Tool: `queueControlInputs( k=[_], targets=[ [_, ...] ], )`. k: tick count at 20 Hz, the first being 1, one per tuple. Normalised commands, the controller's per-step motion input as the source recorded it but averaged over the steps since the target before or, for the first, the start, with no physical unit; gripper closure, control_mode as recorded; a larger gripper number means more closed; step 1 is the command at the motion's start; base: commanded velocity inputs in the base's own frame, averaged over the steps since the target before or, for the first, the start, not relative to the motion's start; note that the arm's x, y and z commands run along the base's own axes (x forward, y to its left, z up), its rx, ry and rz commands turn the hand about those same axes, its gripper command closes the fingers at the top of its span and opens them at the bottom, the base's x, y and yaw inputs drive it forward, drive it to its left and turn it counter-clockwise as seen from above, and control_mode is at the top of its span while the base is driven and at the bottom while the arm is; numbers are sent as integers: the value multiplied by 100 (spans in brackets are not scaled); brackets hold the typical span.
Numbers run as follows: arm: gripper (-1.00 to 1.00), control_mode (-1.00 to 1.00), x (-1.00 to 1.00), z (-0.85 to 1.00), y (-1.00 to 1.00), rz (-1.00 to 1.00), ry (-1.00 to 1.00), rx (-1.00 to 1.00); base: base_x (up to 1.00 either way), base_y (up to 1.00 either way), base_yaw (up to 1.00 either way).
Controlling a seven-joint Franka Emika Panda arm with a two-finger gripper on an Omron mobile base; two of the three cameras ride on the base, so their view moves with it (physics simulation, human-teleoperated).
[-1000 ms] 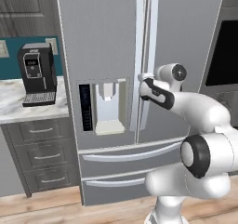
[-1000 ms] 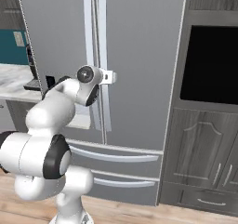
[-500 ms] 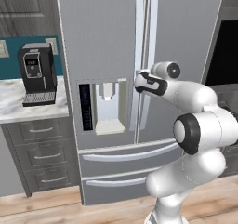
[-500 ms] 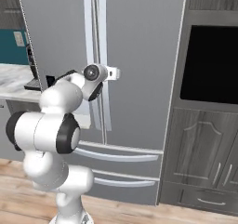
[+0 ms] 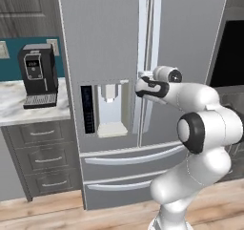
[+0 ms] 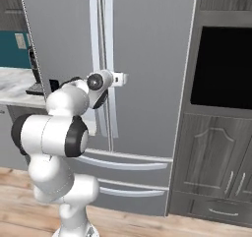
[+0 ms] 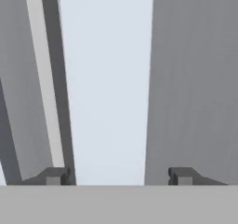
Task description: Take the donuts from the fridge and place them on the empty tray on the dining counter.
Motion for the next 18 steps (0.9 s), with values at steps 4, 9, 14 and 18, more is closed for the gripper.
queueControlInputs(
  k=[4,9,14,18],
  targets=[
    [100,-100,-14,9,-9,0,19,0,0,0,0],
    [100,-100,-80,22,-35,0,22,0,0,0,0],
    [100,-100,-99,15,-61,0,8,0,0,0,0],
    [100,-100,-100,5,-85,0,-1,0,0,0,0]
  ],
)
